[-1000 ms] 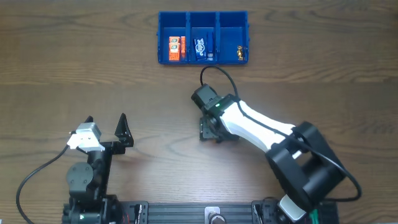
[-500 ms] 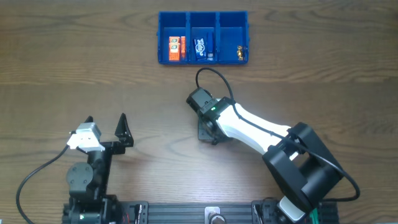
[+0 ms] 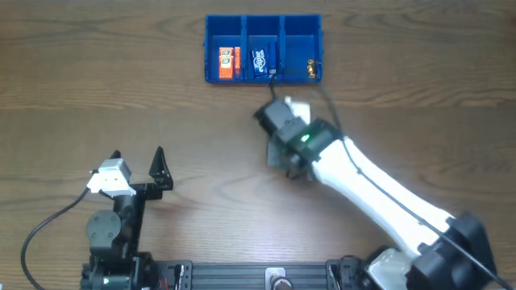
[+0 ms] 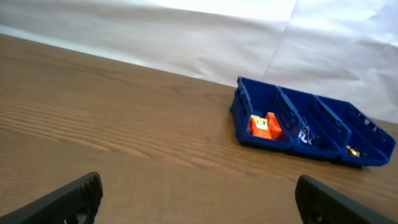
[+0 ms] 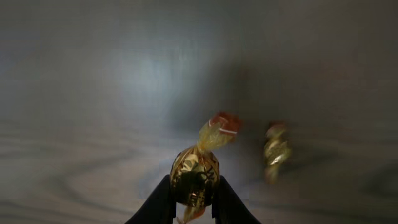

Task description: Sort Candies Into Trays

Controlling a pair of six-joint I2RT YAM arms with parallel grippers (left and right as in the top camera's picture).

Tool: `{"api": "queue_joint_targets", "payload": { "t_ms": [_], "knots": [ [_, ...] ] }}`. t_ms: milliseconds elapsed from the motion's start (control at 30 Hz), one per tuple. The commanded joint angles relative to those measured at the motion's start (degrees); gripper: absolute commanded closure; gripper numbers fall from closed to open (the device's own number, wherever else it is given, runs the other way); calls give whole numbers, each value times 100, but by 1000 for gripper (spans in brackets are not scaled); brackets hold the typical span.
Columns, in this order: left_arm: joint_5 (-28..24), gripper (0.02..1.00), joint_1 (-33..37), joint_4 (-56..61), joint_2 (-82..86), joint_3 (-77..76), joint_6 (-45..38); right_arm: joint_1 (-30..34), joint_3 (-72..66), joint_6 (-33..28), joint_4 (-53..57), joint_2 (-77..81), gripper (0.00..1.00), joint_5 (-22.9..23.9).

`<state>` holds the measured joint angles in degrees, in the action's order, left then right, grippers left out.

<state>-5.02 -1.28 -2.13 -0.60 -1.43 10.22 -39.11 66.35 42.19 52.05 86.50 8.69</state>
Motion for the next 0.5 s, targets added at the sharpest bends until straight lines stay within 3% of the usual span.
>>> {"api": "queue_joint_targets", "payload": {
  "t_ms": [33, 200, 333, 500],
  "knots": [
    [-96, 18, 9, -188, 35, 114, -81, 863, 1298, -896, -153, 275, 838, 675],
    [-96, 20, 9, -188, 35, 114, -81, 1777, 3248, -2155, -1436, 2271, 812, 802],
    [-96, 20, 9, -188, 35, 114, -81, 2013, 3611, -2173, -1985, 3412, 787, 778],
    [-96, 20, 9, -188, 35, 114, -81, 1998, 3611, -2284, -2028, 3620, 566, 778]
  ]
}}
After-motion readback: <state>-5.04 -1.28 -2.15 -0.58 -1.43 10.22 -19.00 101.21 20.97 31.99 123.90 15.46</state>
